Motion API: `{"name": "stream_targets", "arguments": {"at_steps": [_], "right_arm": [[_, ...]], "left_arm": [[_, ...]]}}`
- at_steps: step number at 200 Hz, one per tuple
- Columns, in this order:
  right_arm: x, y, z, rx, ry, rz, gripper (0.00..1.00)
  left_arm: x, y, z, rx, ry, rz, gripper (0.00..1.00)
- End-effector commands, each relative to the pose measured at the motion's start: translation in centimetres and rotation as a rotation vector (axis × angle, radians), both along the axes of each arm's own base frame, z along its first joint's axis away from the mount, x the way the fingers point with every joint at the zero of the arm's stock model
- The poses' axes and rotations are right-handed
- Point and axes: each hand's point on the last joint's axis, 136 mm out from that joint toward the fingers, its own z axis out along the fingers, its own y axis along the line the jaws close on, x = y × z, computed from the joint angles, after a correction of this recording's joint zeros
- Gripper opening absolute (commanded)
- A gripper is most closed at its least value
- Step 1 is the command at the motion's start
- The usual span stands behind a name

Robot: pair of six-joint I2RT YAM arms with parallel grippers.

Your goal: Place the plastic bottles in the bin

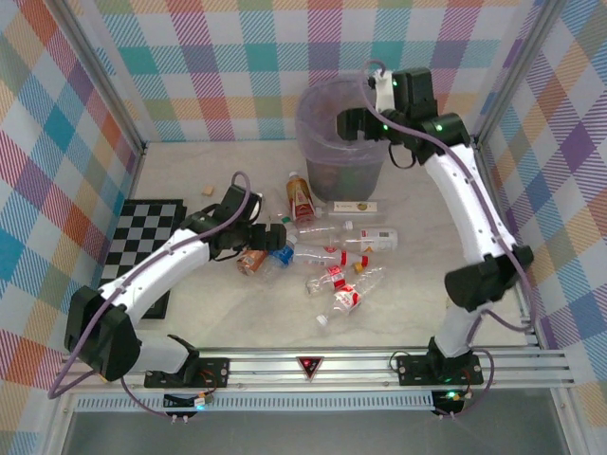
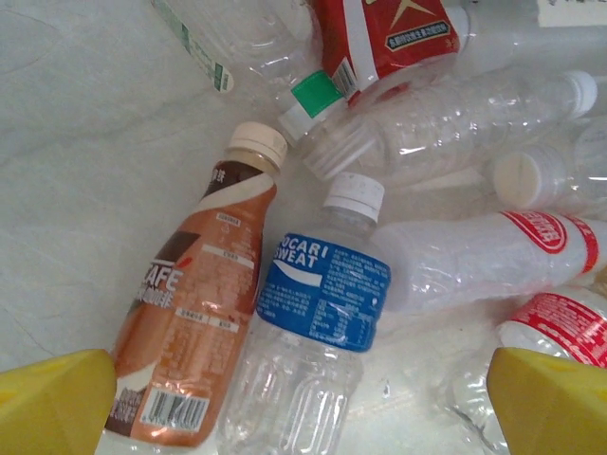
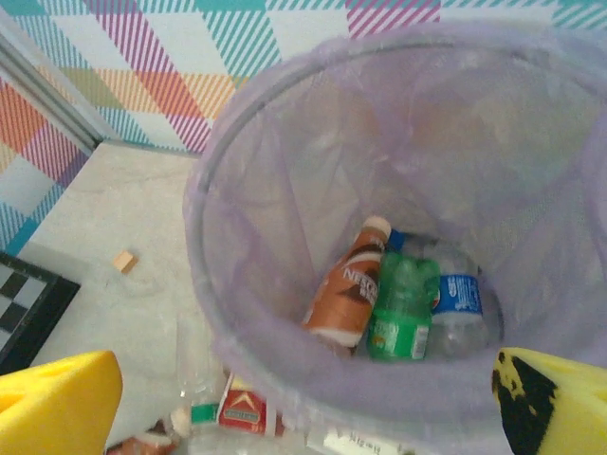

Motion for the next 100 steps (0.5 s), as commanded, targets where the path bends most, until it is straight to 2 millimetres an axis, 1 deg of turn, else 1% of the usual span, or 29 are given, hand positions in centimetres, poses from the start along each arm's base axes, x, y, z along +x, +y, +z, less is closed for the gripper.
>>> {"name": "stream_targets", "arguments": {"at_steps": [1, 21, 36, 50, 63, 83, 100], "right_arm": [[-2.0, -1.0, -1.3, 0.027, 0.028, -0.003, 1.0], [-4.9, -2.7, -3.4, 0.061, 0.125, -0.045, 0.99], [-7.1, -4.0, -5.5, 0.105, 0.203, -0.075, 0.99], [-8.8, -4.7, -7.6, 0.139, 0.244, -0.097, 1.0], [-10.4, -5.4, -9.0, 0.169, 0.263, -0.116, 0.99], [-11.6, -5.8, -10.7, 0.207, 0.314, -0.126, 0.97], [-11.9, -6.1, -11.2, 0.216, 0.341, -0.129, 0.96]], "left_arm": [[1.1, -0.2, -0.2, 0.026, -0.006, -0.042, 1.0], [1.4, 0.5, -1.7, 0.04, 0.042, -0.025, 0.99], [1.4, 1.5, -2.8, 0.005, 0.084, 0.019, 0.97], [1.0, 2.8, -4.4, 0.021, 0.117, 0.06, 0.96], [0.9, 3.6, -5.6, 0.021, 0.143, 0.091, 0.94], [0.9, 4.1, -7.4, 0.003, 0.175, 0.127, 0.92], [0.6, 4.5, -8.8, 0.018, 0.207, 0.145, 0.92]]}}
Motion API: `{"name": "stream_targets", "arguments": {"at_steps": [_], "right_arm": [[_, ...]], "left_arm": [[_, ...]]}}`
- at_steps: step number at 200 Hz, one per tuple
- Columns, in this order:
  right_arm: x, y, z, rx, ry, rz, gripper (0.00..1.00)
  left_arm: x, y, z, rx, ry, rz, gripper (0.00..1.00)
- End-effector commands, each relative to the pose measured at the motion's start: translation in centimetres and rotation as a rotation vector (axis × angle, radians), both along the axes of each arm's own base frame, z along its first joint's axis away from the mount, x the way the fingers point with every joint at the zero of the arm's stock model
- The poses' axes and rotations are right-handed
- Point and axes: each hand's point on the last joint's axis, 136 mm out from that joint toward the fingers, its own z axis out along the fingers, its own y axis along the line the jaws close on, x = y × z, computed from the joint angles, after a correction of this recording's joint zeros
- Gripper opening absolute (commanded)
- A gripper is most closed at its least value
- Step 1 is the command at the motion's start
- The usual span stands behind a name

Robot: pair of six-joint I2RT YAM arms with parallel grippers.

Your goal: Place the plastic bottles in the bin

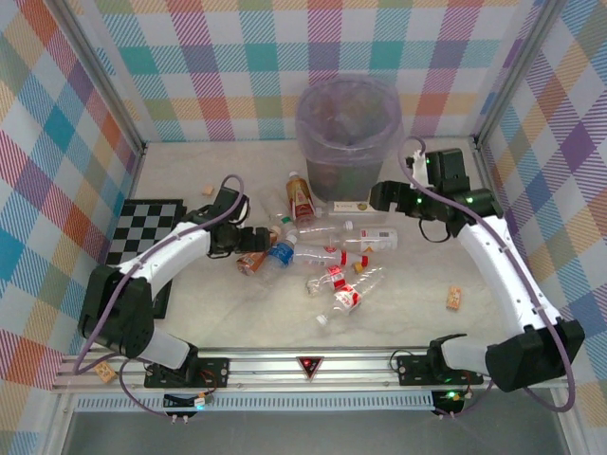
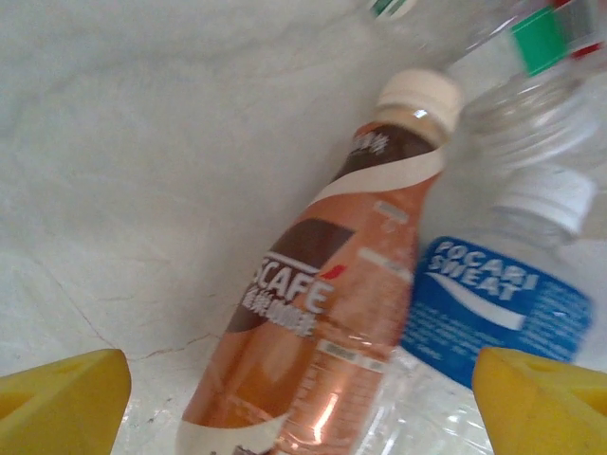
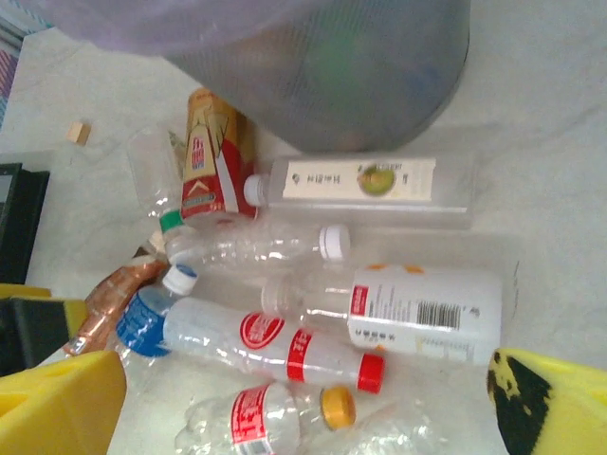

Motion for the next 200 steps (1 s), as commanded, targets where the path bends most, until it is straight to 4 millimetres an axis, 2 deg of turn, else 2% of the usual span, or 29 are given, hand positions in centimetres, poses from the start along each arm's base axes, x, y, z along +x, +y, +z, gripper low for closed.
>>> {"name": "stream_targets", "arguments": {"at_steps": [1, 27, 66, 100, 152, 200], "right_arm": [[0.0, 0.5, 0.7, 0.085, -0.003, -0.001, 0.96], [0.3, 0.2, 1.1, 0.096, -0.022, -0.014, 0.96], [1.0, 0.7, 0.7, 0.13, -0.013, -0.012, 0.96], [1.1, 0.8, 0.2, 0.136, -0.002, -0.011, 0.96], [0.9, 0.7, 0.4, 0.127, -0.01, -0.009, 0.97], [0.8, 0.9, 1.5, 0.147, -0.048, 0.005, 0.97]], "left_arm": [[-0.3, 0.1, -2.1, -0.013, 0.045, 0.028, 0.92], [-1.1, 0.0, -3.6, -0.032, 0.075, 0.039, 0.92], [-2.0, 1.0, -5.8, 0.006, 0.118, 0.097, 0.9], [-2.2, 1.4, -6.3, 0.022, 0.129, 0.109, 0.84], [-1.7, 0.9, -5.3, -0.001, 0.12, 0.108, 0.71], [-1.4, 1.0, -1.7, -0.009, 0.063, 0.102, 0.64]]}}
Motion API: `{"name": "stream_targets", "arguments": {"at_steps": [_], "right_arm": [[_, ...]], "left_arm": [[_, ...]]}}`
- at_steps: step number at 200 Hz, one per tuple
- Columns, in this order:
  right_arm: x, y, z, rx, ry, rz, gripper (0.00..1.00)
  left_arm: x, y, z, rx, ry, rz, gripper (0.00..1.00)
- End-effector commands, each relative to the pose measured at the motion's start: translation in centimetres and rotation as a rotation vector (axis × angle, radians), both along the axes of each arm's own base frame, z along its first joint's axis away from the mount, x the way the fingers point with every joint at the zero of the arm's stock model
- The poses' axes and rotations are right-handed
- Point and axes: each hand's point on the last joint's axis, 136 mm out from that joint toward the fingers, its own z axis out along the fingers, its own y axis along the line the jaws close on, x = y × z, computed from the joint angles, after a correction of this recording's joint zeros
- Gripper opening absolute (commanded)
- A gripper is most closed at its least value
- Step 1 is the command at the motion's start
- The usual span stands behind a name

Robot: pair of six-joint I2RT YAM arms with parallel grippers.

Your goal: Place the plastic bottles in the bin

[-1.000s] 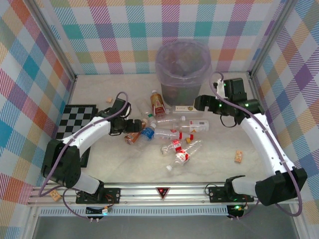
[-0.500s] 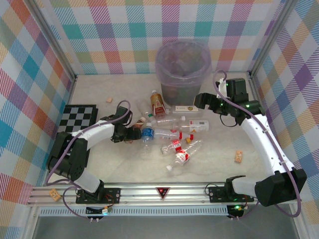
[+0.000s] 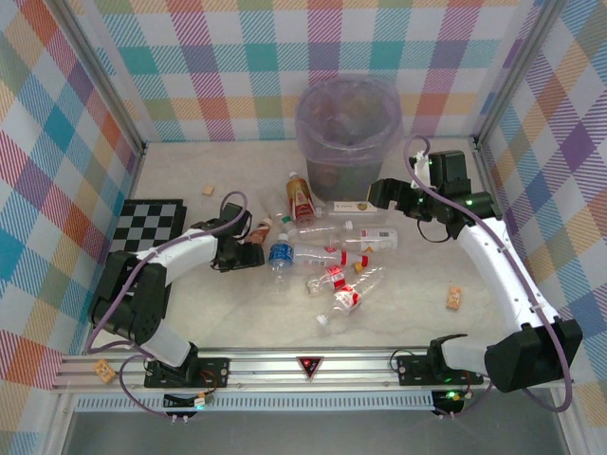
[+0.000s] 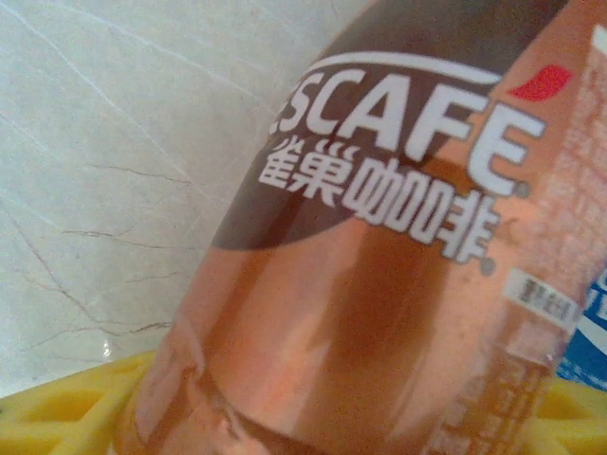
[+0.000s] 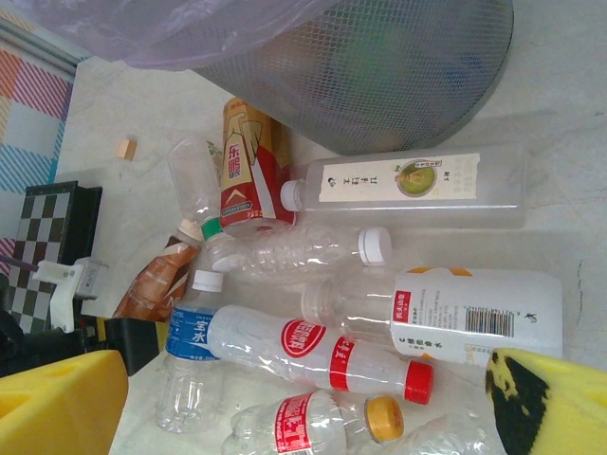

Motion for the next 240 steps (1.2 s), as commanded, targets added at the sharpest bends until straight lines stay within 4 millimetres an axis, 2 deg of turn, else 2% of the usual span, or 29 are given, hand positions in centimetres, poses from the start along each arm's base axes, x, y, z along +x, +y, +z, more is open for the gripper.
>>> {"name": "stream_targets", "arguments": {"at_steps": [1, 30, 49, 87, 110, 127, 147, 175, 203, 240], "right_arm": [[0.0, 0.3, 1.4, 0.038, -0.05, 0.016, 0.97], [0.0, 1.4, 2.3, 0.102, -0.069, 0.052, 0.96], [-0.2, 2.9, 3.3, 0.202, -0.079, 0.106, 0.96], [-0.3, 7.2, 3.7, 0.383, -0.037, 0.237, 0.95], [0.0, 10.5, 3.3, 0.41, -0.007, 0.3, 0.95], [0.3, 12.8, 3.2, 0.448, 0.008, 0.33, 0.95], [1.0, 14.7, 2.6, 0.496, 0.033, 0.342, 0.94], [1.3, 17.1, 2.5, 0.53, 0.021, 0.409, 0.94], [2.2, 18.0, 1.5, 0.535, 0.029, 0.409, 0.91], [2.8, 18.5, 1.2, 0.561, 0.037, 0.418, 0.78]], "left_arm": [[0.7, 0.1, 3.4, -0.011, -0.062, 0.0, 0.64], [0.9, 0.3, 6.3, -0.012, -0.109, -0.006, 0.61], [1.0, -0.5, 8.7, -0.069, -0.158, -0.018, 0.59], [1.8, -6.9, 15.0, -0.495, -0.285, -0.078, 0.53], [2.1, -9.8, 18.4, -0.616, -0.389, -0.149, 0.5], [1.6, -11.6, 19.7, -0.669, -0.414, -0.193, 0.49], [1.0, -13.6, 20.5, -0.717, -0.426, -0.236, 0.49], [0.4, -15.0, 19.8, -0.72, -0.406, -0.259, 0.49], [0.1, -16.0, 19.3, -0.726, -0.392, -0.273, 0.48], [0.0, -16.5, 19.3, -0.727, -0.383, -0.283, 0.48]]}}
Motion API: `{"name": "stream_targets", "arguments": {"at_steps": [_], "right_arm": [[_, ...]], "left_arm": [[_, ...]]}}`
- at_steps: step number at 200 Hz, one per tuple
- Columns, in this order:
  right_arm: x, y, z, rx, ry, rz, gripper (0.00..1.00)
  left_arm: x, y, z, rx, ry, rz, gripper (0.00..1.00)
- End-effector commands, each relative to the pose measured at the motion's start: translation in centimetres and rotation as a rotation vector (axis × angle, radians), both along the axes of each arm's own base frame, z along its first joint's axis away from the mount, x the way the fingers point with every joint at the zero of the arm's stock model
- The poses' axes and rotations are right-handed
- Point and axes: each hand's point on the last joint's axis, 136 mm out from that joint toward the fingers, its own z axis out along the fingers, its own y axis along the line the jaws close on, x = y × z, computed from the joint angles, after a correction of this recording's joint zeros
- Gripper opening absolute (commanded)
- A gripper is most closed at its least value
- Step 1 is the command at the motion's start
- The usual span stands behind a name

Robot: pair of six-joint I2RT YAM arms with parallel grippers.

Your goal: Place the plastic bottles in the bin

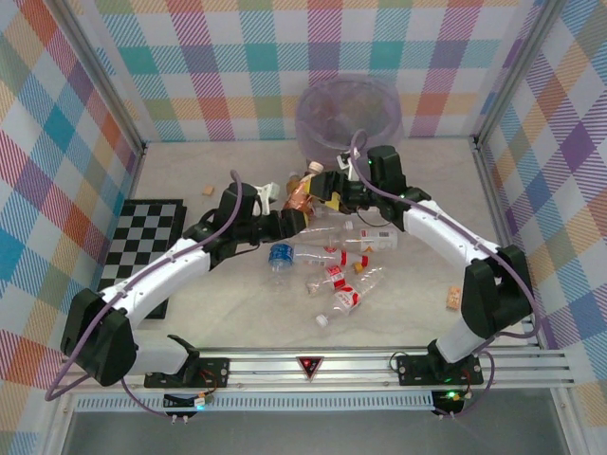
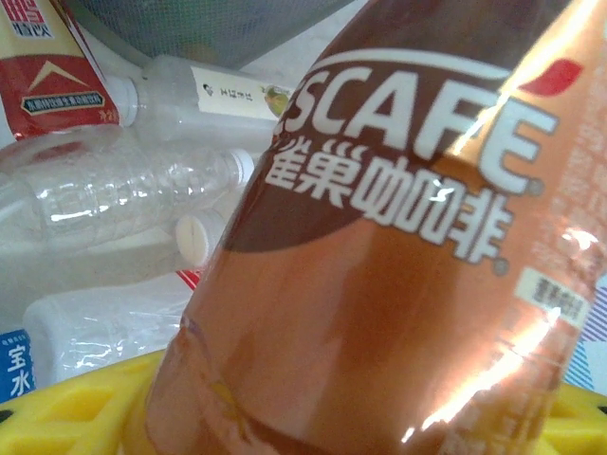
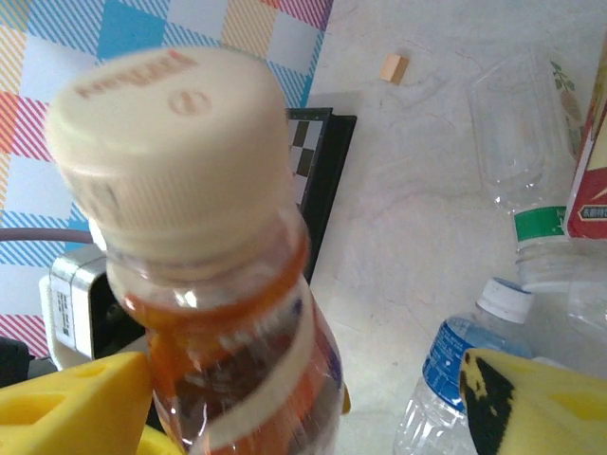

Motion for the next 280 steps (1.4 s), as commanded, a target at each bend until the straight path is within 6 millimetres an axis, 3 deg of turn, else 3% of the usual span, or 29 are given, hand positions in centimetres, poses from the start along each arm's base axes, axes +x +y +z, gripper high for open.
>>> {"name": "stream_targets", "arguments": {"at_steps": [1, 64, 99, 122, 148, 182, 233, 254, 280], "right_arm": [[0.7, 1.1, 2.0, 0.061, -0.052, 0.02, 0.78], [0.7, 1.4, 2.4, 0.061, -0.06, 0.038, 0.56], [1.0, 0.4, 3.0, -0.014, -0.104, -0.017, 0.51], [1.6, -0.7, 3.8, -0.077, -0.153, -0.061, 0.48], [2.1, -1.9, 5.8, -0.135, -0.224, -0.085, 0.46], [4.1, -4.8, 10.2, -0.208, -0.358, -0.173, 0.45], [8.5, -10.1, 17.0, -0.325, -0.571, -0.409, 0.45], [10.7, -11.8, 18.4, -0.431, -0.668, -0.499, 0.44], [13.4, -12.3, 19.0, -0.512, -0.728, -0.541, 0.44]], "left_arm": [[-0.6, -1.6, 1.4, -0.048, -0.045, -0.065, 0.48], [-0.3, -2.6, 1.1, -0.054, -0.027, -0.085, 0.5], [-0.4, -2.5, 1.4, -0.061, -0.045, -0.083, 0.65], [-0.4, -2.3, 1.2, -0.054, -0.039, -0.079, 0.84], [-0.6, -1.9, 1.3, -0.046, -0.048, -0.068, 0.97], [-1.4, -0.2, 0.9, 0.034, -0.048, -0.039, 1.0], [-3.3, 5.3, -4.6, 0.346, 0.103, 0.074, 1.0], [-4.1, 6.4, -6.5, 0.401, 0.152, 0.092, 1.0], [-4.7, 7.2, -7.5, 0.433, 0.172, 0.117, 1.0]]}}
